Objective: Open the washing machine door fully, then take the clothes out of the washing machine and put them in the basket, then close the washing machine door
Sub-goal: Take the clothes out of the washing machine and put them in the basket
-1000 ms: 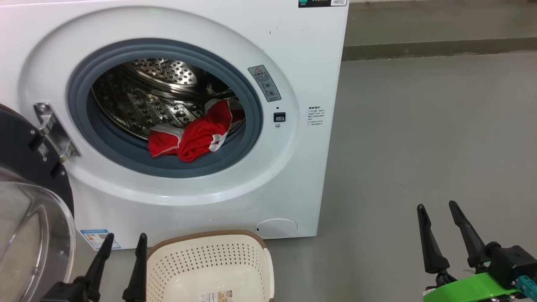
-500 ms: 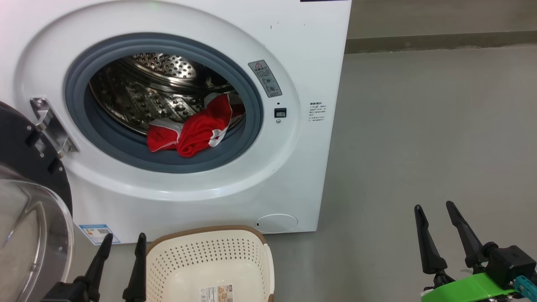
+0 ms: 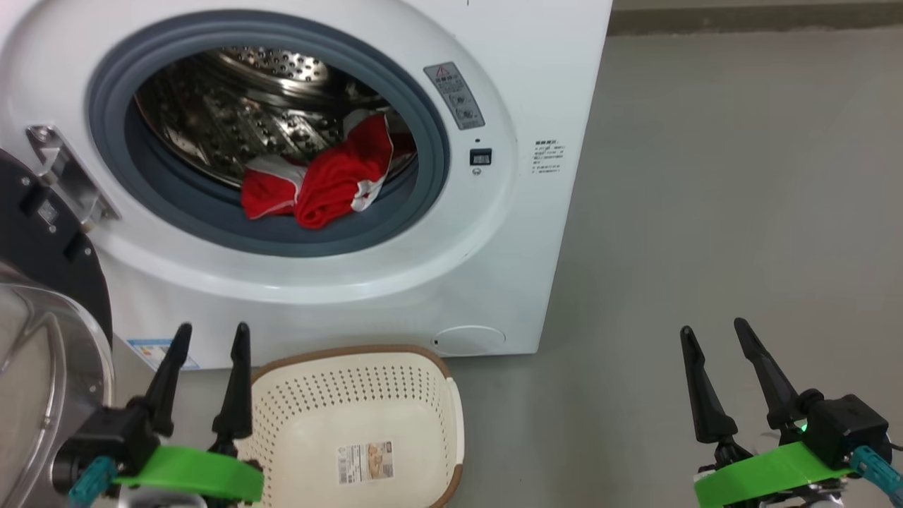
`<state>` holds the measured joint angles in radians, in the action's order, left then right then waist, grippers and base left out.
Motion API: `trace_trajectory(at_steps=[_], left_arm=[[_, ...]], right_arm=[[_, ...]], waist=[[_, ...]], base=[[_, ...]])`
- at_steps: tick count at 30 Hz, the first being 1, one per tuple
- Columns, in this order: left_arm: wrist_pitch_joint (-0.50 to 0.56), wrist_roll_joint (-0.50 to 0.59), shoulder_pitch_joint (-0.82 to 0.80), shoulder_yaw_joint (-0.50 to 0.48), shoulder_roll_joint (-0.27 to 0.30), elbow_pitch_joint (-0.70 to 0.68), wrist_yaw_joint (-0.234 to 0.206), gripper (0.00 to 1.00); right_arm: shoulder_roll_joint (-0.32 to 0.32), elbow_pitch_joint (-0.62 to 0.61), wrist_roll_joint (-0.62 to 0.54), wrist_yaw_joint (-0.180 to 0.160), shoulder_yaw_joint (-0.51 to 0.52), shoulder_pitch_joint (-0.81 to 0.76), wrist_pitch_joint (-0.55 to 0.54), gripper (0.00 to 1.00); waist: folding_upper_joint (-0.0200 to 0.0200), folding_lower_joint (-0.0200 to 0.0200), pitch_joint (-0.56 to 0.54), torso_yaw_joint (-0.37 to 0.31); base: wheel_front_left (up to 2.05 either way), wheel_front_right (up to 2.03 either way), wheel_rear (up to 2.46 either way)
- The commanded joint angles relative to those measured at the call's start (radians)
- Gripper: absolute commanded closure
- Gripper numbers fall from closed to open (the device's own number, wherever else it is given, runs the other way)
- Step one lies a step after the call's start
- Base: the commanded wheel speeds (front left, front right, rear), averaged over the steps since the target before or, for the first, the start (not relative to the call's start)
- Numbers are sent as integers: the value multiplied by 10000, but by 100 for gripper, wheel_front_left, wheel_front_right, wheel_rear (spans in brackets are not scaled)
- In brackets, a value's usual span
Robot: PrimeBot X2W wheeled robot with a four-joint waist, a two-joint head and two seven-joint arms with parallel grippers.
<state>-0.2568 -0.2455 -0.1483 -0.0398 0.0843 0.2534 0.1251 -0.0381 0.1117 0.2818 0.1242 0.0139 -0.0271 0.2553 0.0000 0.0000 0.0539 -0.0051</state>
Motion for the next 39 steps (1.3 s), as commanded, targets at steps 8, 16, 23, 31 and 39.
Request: trace_trajectory(at_steps=[8, 16, 23, 31, 39], left_arm=[[-49, 105, -1983, -254, 114, 282, 56, 0], [-49, 104, -3431, -196, 178, 843, 56, 0], [-49, 200, -4884, 123, 367, 1625, 56, 0], [-49, 409, -6664, -5, 718, 2797, 56, 0], [-49, 738, -8440, 28, 899, 4427, 49, 0]], right_arm=[[-122, -431, -143, 65, -415, 985, 65, 0], [-122, -468, -122, 65, -557, 1383, 65, 0], [-122, -505, -129, 65, -646, 1696, 65, 0], [-122, -499, -59, 65, -773, 2162, 65, 0], [-122, -448, 107, 65, -921, 2512, 65, 0]], waist=[[0, 0, 1474, 205], [0, 0, 2405, 182], [0, 0, 3220, 58], [0, 0, 4129, -201], [0, 0, 4867, -383]], base=[[0, 0, 0], [0, 0, 0], [0, 0, 0], [0, 0, 0], [0, 0, 0]])
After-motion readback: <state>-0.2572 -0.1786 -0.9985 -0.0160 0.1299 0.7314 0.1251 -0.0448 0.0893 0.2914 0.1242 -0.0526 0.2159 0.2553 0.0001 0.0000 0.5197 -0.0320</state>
